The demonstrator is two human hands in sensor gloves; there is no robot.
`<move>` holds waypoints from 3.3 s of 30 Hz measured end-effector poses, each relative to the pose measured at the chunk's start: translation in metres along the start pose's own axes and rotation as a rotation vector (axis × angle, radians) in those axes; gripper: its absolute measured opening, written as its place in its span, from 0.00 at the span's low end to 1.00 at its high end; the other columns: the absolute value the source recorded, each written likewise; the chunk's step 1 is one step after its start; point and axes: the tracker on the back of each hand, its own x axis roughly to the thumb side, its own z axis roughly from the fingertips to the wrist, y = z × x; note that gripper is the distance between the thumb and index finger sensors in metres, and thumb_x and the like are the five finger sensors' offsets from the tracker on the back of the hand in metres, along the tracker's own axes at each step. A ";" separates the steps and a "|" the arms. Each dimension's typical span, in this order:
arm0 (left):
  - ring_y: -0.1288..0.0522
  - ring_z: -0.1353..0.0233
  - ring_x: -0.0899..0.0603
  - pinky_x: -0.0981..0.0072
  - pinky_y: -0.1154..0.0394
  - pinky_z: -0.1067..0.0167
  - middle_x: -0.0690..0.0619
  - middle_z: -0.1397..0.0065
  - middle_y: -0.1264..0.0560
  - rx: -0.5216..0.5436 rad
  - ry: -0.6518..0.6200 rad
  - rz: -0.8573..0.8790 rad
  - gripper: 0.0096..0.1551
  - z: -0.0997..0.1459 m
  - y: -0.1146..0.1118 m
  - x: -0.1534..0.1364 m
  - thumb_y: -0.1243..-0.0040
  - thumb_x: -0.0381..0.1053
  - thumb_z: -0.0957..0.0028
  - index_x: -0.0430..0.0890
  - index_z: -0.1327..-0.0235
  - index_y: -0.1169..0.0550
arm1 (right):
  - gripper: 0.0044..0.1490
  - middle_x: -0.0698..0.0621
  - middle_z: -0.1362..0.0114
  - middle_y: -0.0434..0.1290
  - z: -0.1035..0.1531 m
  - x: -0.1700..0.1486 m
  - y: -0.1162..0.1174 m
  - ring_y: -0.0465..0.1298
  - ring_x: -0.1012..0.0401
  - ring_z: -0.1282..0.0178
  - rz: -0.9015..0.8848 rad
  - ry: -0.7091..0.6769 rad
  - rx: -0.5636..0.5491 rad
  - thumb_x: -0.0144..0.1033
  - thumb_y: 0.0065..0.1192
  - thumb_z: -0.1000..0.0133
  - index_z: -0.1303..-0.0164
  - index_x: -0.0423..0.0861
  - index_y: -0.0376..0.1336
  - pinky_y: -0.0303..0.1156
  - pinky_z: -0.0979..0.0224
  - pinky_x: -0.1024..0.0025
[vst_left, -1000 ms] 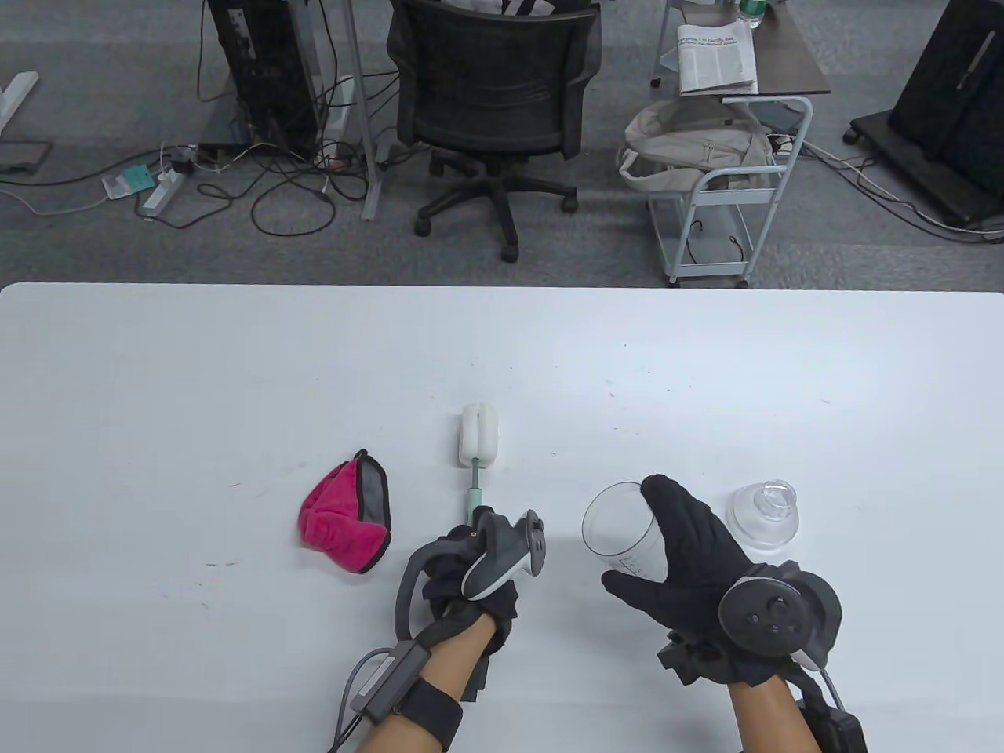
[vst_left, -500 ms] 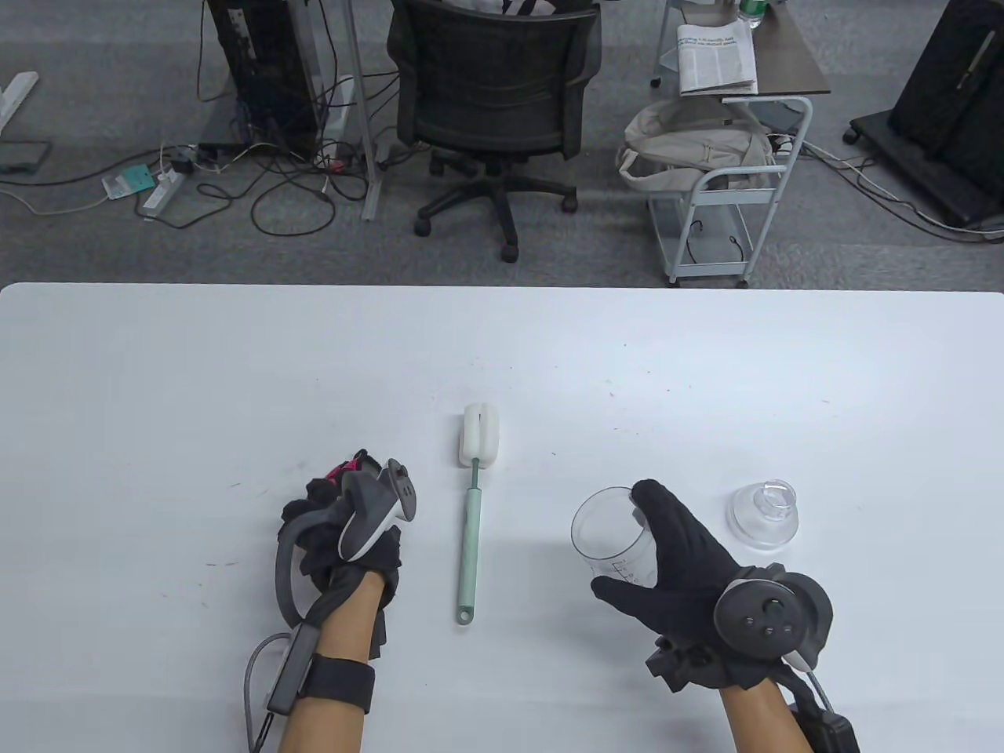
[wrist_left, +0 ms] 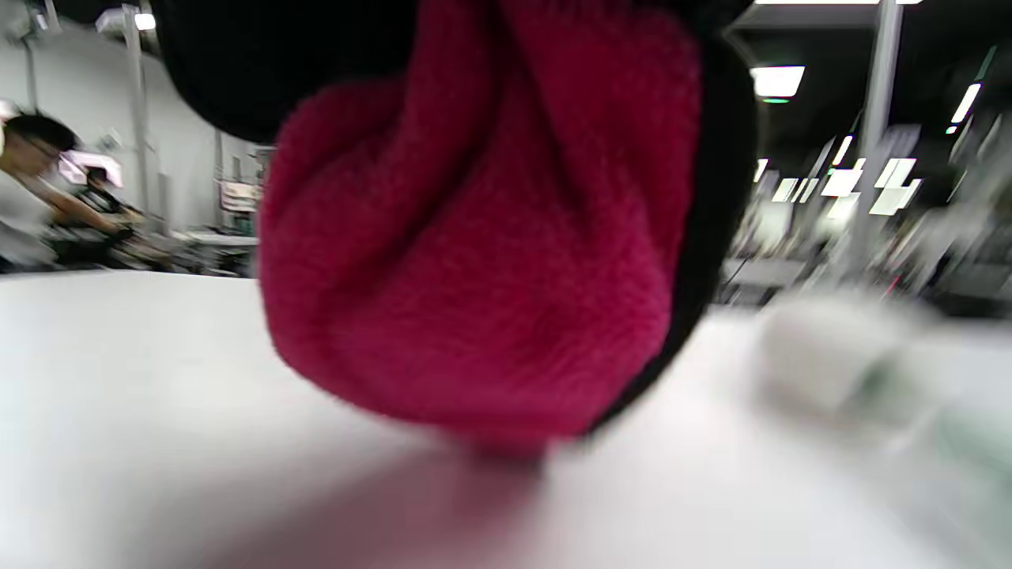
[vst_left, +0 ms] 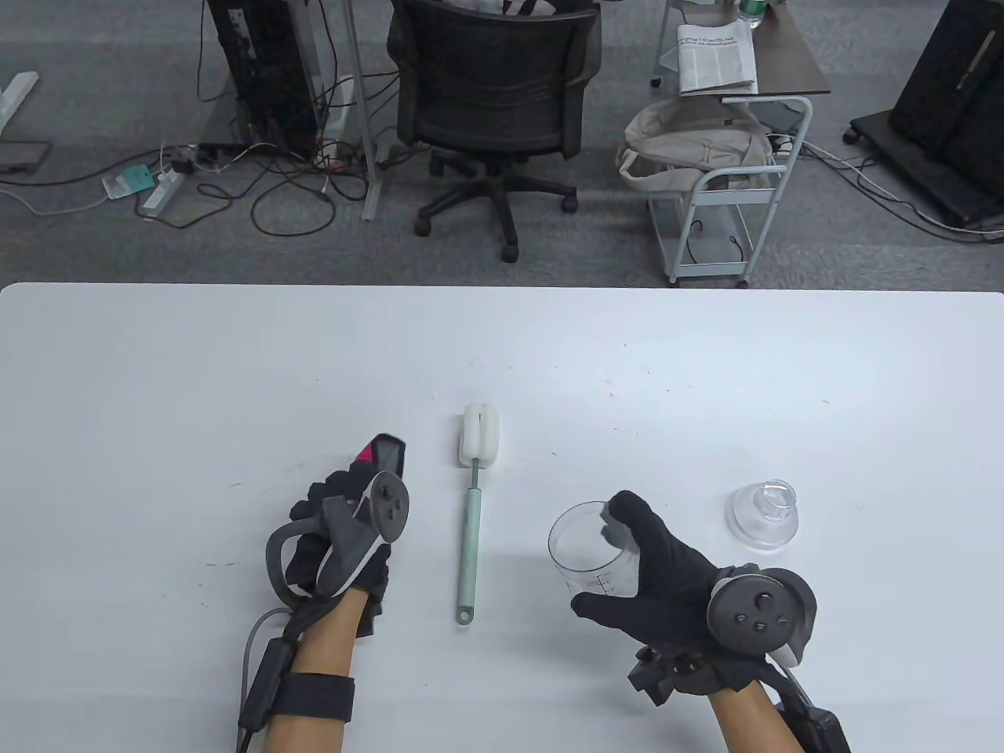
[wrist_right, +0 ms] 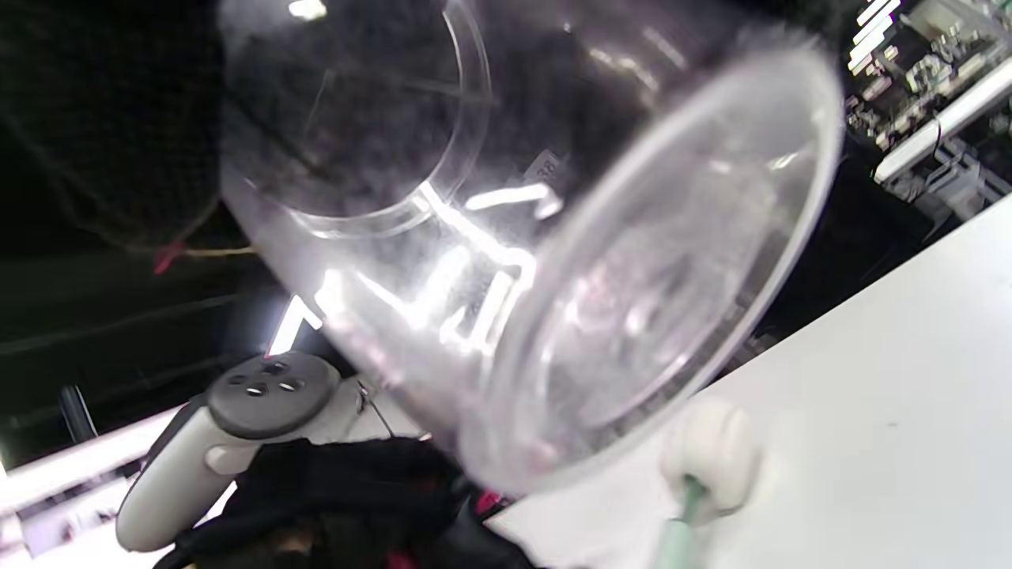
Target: Brush the shaker cup with the cup brush
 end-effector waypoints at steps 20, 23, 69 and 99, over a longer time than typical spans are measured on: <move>0.53 0.12 0.32 0.26 0.50 0.23 0.56 0.11 0.47 -0.017 -0.832 1.112 0.20 0.104 0.007 0.071 0.46 0.63 0.39 0.56 0.39 0.26 | 0.36 0.32 0.27 0.64 0.006 0.003 0.034 0.80 0.42 0.38 -0.445 0.156 -0.022 0.67 0.61 0.49 0.41 0.54 0.57 0.77 0.35 0.48; 0.52 0.10 0.39 0.32 0.52 0.19 0.58 0.13 0.41 0.130 -0.928 0.853 0.16 0.113 0.011 0.073 0.41 0.60 0.39 0.51 0.49 0.21 | 0.32 0.31 0.27 0.63 0.007 -0.002 0.041 0.80 0.42 0.38 -0.524 0.237 -0.005 0.66 0.58 0.47 0.41 0.55 0.58 0.78 0.35 0.49; 0.43 0.17 0.25 0.24 0.44 0.27 0.33 0.14 0.58 0.114 -0.690 0.239 0.66 0.113 -0.003 0.078 0.40 0.69 0.41 0.51 0.23 0.72 | 0.29 0.27 0.21 0.51 0.011 0.021 0.045 0.70 0.32 0.32 -0.311 0.070 -0.009 0.61 0.61 0.45 0.51 0.47 0.69 0.69 0.30 0.39; 0.33 0.21 0.28 0.25 0.40 0.28 0.36 0.14 0.45 -0.158 -0.734 0.604 0.64 0.086 -0.013 0.056 0.33 0.70 0.46 0.55 0.18 0.62 | 0.29 0.28 0.18 0.50 0.002 0.012 0.034 0.70 0.31 0.30 -0.328 0.016 0.104 0.58 0.62 0.43 0.44 0.47 0.70 0.71 0.30 0.42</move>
